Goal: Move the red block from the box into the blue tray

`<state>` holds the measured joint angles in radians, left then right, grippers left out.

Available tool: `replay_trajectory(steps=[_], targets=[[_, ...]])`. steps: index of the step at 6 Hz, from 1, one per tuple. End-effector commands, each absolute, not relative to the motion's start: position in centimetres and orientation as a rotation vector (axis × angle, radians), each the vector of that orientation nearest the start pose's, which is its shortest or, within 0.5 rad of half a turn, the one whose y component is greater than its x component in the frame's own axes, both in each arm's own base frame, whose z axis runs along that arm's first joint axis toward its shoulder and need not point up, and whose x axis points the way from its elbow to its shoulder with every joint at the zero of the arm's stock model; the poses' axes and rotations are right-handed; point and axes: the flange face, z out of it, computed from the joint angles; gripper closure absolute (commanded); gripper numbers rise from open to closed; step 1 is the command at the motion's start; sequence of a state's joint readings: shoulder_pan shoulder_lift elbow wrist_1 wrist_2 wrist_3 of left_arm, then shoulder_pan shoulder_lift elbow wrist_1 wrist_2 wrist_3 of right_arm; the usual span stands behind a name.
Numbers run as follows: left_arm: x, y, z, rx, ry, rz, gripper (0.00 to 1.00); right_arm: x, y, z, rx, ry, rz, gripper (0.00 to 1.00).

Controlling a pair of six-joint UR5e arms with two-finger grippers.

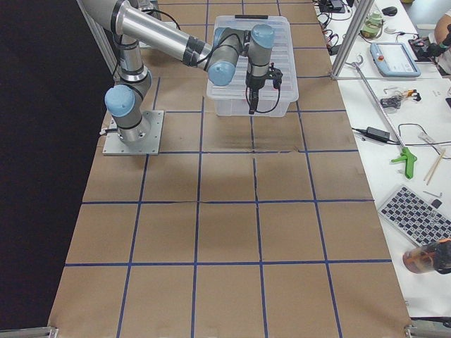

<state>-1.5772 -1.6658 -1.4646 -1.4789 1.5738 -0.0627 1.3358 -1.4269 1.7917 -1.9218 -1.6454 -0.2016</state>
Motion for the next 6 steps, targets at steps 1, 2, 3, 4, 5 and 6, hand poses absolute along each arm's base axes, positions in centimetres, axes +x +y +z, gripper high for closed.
replay_trajectory(steps=[1,2,3,4,5,6], targets=[[-13.7,-54.2,50.0,-0.089,3.138,-0.161,0.02,-2.9,-54.0,34.3,-0.005,3.210,0.053,0.00],[-13.6,-53.3,50.6,-0.084,3.137,-0.178,0.02,-4.5,-53.9,34.2,-0.008,3.208,0.059,0.00],[-13.6,-53.4,50.4,-0.082,3.138,-0.171,0.02,-5.3,-53.9,34.2,-0.032,3.208,0.059,0.00],[-13.6,-53.5,50.2,-0.082,3.138,-0.164,0.02,-5.8,-53.7,34.2,-0.041,3.228,0.073,0.00],[-13.6,-53.4,50.2,-0.084,3.138,-0.166,0.02,-7.0,-53.6,34.2,-0.048,3.240,0.084,0.00],[-13.6,-53.5,50.3,-0.084,3.138,-0.169,0.02,-7.8,-53.5,34.2,-0.056,3.239,0.087,0.00]])
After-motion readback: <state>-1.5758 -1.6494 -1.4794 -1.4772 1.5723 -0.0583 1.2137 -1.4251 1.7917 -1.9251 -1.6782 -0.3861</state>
